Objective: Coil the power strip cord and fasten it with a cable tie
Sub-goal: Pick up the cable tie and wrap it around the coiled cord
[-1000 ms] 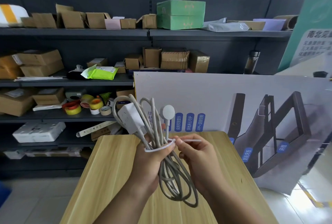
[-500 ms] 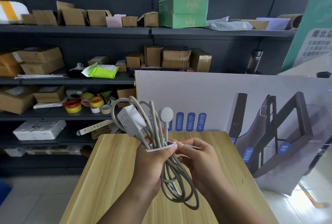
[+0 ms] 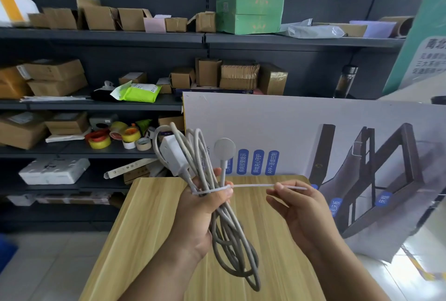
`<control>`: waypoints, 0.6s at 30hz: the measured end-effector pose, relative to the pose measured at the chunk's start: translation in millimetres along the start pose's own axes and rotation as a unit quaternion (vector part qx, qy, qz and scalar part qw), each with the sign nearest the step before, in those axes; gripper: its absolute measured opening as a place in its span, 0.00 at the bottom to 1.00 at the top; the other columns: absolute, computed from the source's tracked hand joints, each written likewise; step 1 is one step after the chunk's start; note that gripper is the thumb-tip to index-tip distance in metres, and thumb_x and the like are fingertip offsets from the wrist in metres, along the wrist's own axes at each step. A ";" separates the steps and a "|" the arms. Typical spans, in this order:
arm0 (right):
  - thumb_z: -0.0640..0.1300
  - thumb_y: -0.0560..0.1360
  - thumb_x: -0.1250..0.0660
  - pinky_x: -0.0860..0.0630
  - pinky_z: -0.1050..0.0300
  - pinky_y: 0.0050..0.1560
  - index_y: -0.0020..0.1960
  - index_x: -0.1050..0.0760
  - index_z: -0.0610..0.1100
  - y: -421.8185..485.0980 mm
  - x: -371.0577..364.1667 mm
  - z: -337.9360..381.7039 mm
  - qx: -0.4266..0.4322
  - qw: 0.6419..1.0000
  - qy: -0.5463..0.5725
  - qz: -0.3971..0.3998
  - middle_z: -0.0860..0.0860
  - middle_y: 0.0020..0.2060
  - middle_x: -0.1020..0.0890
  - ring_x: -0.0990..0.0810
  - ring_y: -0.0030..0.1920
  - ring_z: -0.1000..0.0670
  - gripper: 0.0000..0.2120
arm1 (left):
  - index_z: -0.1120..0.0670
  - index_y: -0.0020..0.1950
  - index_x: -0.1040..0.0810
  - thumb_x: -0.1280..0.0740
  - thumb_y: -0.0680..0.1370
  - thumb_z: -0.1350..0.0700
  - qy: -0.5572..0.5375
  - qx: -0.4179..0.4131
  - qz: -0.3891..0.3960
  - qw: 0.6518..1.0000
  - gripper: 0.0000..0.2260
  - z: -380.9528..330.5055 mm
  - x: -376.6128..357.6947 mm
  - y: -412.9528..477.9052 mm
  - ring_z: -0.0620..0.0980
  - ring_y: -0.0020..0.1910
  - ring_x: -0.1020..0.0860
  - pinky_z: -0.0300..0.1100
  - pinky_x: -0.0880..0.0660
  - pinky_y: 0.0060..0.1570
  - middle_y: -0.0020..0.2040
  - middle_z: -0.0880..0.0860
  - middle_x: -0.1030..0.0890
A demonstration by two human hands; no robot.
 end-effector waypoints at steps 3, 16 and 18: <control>0.30 0.76 0.37 0.16 0.53 0.45 0.40 0.22 0.33 2.5 1.9 3.5 0.004 0.999 0.035 -0.008 0.42 0.33 0.18 0.16 0.39 0.46 0.08 | 0.60 0.52 0.21 0.28 0.65 0.65 -0.002 0.018 0.037 0.999 0.16 -0.2 -3.4 0.6 0.48 0.31 0.22 0.40 0.23 0.34 0.33 0.54 0.22; 0.34 0.81 0.45 0.17 0.57 0.33 0.41 0.30 0.38 5.9 -7.9 6.1 -0.028 0.979 0.201 -0.017 0.45 0.32 0.20 0.15 0.34 0.48 0.11 | 0.59 0.48 0.23 0.29 0.68 0.64 -0.069 0.070 0.081 0.992 0.10 -1.0 -17.8 2.6 0.49 0.29 0.26 0.40 0.24 0.31 0.32 0.55 0.27; 0.34 0.81 0.45 0.18 0.58 0.32 0.40 0.30 0.38 5.5 -5.4 8.0 -0.014 0.983 0.184 -0.025 0.46 0.31 0.21 0.16 0.32 0.49 0.12 | 0.57 0.45 0.20 0.30 0.67 0.64 -0.077 0.065 0.070 0.992 0.07 -1.7 -16.1 3.5 0.49 0.29 0.25 0.41 0.25 0.33 0.33 0.55 0.25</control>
Point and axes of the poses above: each hand's wrist, its own y-axis towards the middle knuckle, its own x-axis out of the back of the hand, z = x × y, the point moved 5 cm from there along y, towards the middle knuckle
